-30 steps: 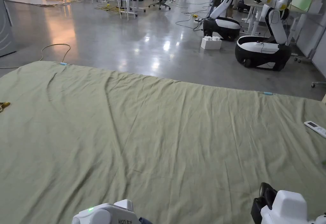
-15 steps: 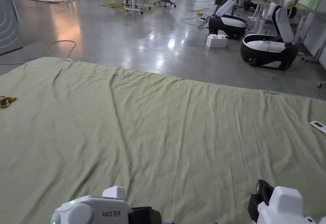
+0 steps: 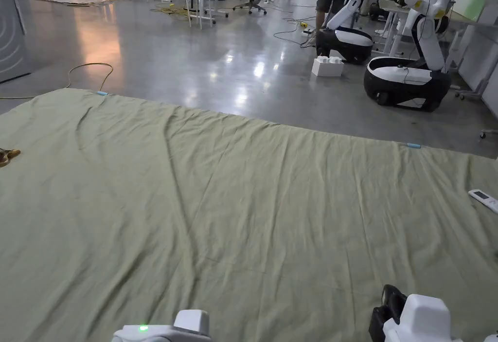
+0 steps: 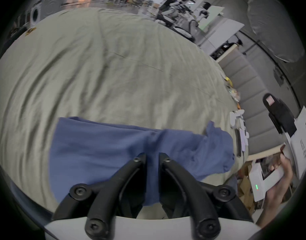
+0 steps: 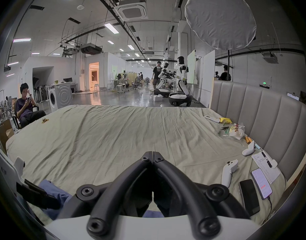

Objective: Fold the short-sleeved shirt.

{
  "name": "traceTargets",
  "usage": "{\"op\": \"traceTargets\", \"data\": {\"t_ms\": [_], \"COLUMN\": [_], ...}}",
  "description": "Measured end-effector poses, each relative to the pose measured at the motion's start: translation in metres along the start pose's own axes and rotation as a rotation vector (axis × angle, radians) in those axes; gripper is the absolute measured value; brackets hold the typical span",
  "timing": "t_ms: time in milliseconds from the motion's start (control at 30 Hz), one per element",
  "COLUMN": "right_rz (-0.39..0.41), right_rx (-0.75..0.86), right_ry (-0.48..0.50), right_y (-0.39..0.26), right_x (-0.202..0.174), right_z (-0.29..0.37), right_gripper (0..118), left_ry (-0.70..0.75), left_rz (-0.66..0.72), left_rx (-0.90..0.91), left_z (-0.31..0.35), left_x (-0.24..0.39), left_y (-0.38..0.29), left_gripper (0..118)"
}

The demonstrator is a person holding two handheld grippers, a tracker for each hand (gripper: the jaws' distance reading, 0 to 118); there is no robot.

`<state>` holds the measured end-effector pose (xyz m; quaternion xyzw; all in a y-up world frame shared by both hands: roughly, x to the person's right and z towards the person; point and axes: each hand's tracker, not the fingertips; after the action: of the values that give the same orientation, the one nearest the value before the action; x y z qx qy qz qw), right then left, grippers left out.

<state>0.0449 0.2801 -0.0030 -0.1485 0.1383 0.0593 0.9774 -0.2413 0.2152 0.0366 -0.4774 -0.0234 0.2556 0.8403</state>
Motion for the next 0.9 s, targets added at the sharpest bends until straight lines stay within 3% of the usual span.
{"op": "traceTargets", "data": {"t_ms": [167,500,800,900], "right_rz": [0.005,0.004,0.017,0.015], "right_rx": [-0.005,-0.009,0.000,0.000], "right_ry": [-0.007,-0.012,-0.002,0.008], "right_y": [-0.001,-0.001,0.002,0.002], "right_x": [0.003,0.005,0.002,-0.001], "right_z": [0.000,0.003,0.002,0.000], "right_gripper": [1,1,1,1], "left_ry": [-0.002,-0.065,-0.139,-0.101], "left_rz": [-0.097,-0.012,0.054,0.068], "left_rx": [-0.024,-0.023,0.081,0.143], "left_z": [-0.026,-0.052,0.035,0.063], "left_x": [0.032,0.039,-0.020,-0.054], "left_y": [-0.013,-0.014,0.010,0.026], "left_gripper": [13,13,14,16]}}
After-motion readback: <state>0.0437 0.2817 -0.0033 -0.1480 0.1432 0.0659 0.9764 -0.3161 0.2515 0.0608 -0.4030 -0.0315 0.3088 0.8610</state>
